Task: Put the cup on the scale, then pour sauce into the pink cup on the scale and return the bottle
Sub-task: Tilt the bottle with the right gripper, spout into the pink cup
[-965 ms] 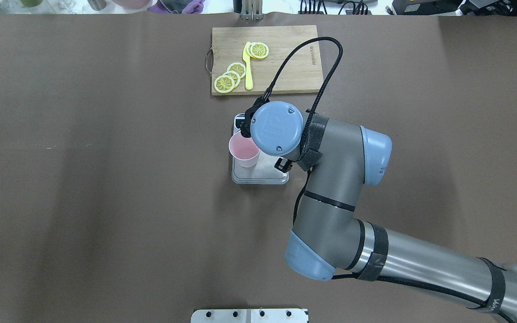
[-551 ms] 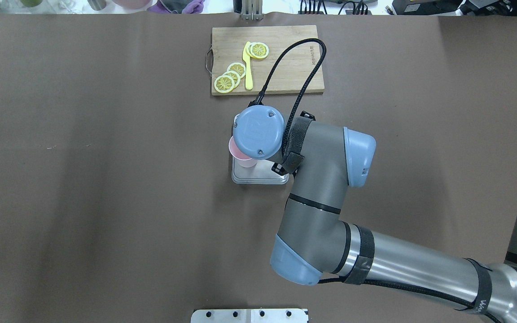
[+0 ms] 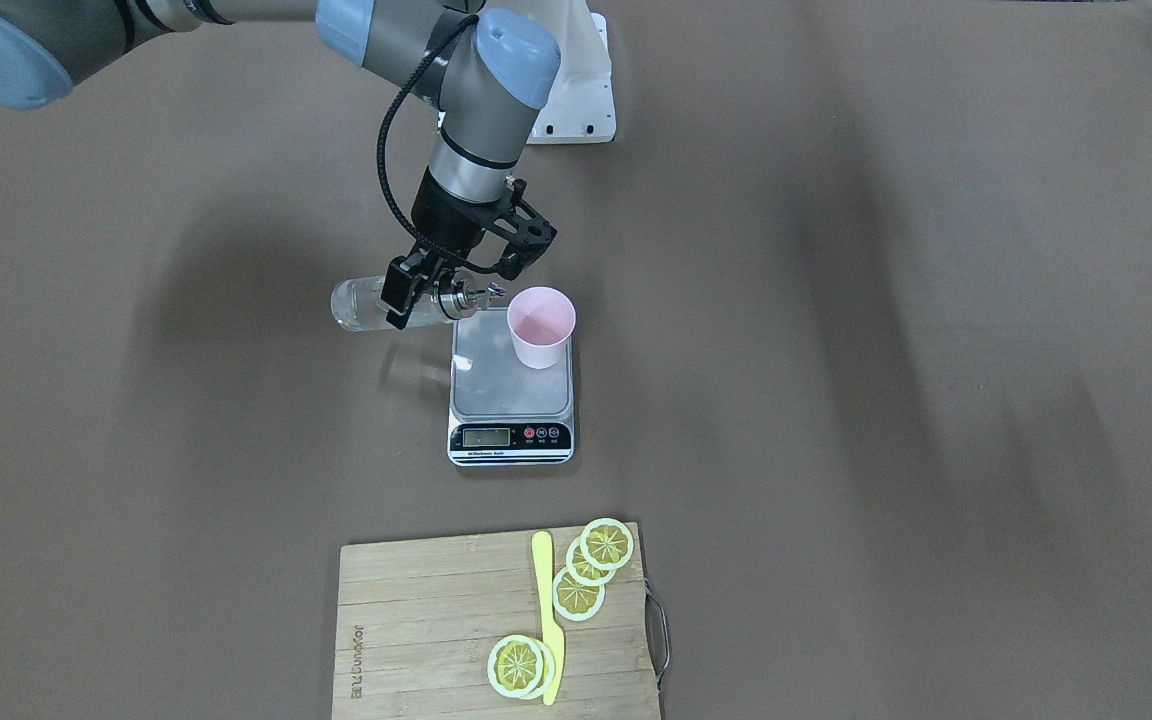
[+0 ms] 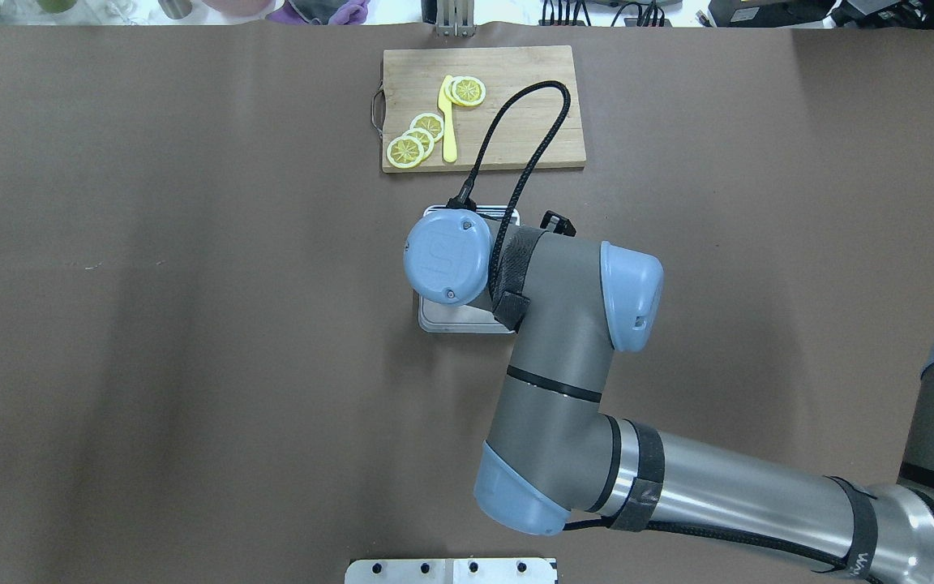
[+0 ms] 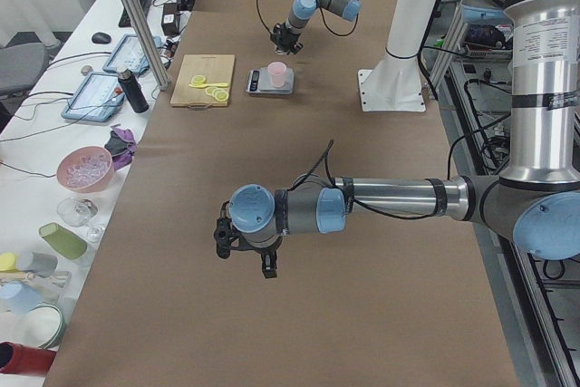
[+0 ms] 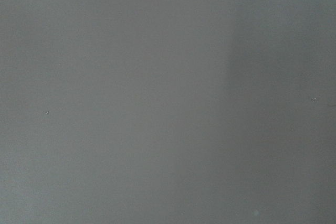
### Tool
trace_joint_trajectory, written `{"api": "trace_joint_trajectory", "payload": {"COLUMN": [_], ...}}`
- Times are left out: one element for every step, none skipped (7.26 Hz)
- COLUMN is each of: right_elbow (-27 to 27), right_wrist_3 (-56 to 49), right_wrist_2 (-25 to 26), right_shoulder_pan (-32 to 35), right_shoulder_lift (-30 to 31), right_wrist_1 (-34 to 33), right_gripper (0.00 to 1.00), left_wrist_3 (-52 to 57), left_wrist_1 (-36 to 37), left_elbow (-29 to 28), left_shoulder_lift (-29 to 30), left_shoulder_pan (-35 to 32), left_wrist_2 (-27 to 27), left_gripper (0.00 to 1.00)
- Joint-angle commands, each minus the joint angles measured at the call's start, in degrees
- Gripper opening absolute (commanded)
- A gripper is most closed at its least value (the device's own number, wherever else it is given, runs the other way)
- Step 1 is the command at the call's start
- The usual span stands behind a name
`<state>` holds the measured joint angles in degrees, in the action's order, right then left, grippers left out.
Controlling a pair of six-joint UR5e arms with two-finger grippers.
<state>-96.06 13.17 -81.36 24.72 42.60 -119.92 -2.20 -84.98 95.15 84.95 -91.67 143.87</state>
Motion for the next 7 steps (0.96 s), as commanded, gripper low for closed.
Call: {"api": "trace_joint_trajectory", "payload": {"right_elbow": [0.25,0.52,0.61,1.04,1.65,3.14,4.9], "right_wrist_3": [0.1,0.1,0.1,0.1,0.1,0.1,0.1], "right_wrist_2": [0.94,1.38,1.82,1.91,1.91,2.08,2.08], "right_shoulder_pan": [-0.54,-0.72,-0.81,-0.9,-0.98,-1.07,-1.16], "right_shoulder_lift": [-0.94,-0.94,-1.12,-1.73,-2.26,-3.48,-4.62], "right_wrist_1": [-2.68,-3.21,-4.09,-5.49,-5.85,-6.03,-6.03], "right_gripper": [0.32,0.32,0.32,0.32,0.32,0.31,0.31], "left_wrist_3": [0.0,0.0,0.0,0.0,0.0,0.0,0.09], "left_wrist_1": [-0.01,-0.01,-0.01,-0.09,-0.09,-0.18,-0.18], "left_elbow": [0.12,0.12,0.21,0.21,0.12,0.12,0.04], "left_shoulder_lift": [-0.13,-0.22,-0.4,-0.4,-0.31,-0.14,0.13], "left_shoulder_pan": [-0.08,-0.09,-0.09,-0.09,-0.09,-0.09,-0.09], "left_wrist_2": [0.01,0.01,-0.08,-0.08,-0.6,-0.61,-0.61], "left_gripper": [0.98,0.99,0.99,0.99,0.98,0.99,0.99]}}
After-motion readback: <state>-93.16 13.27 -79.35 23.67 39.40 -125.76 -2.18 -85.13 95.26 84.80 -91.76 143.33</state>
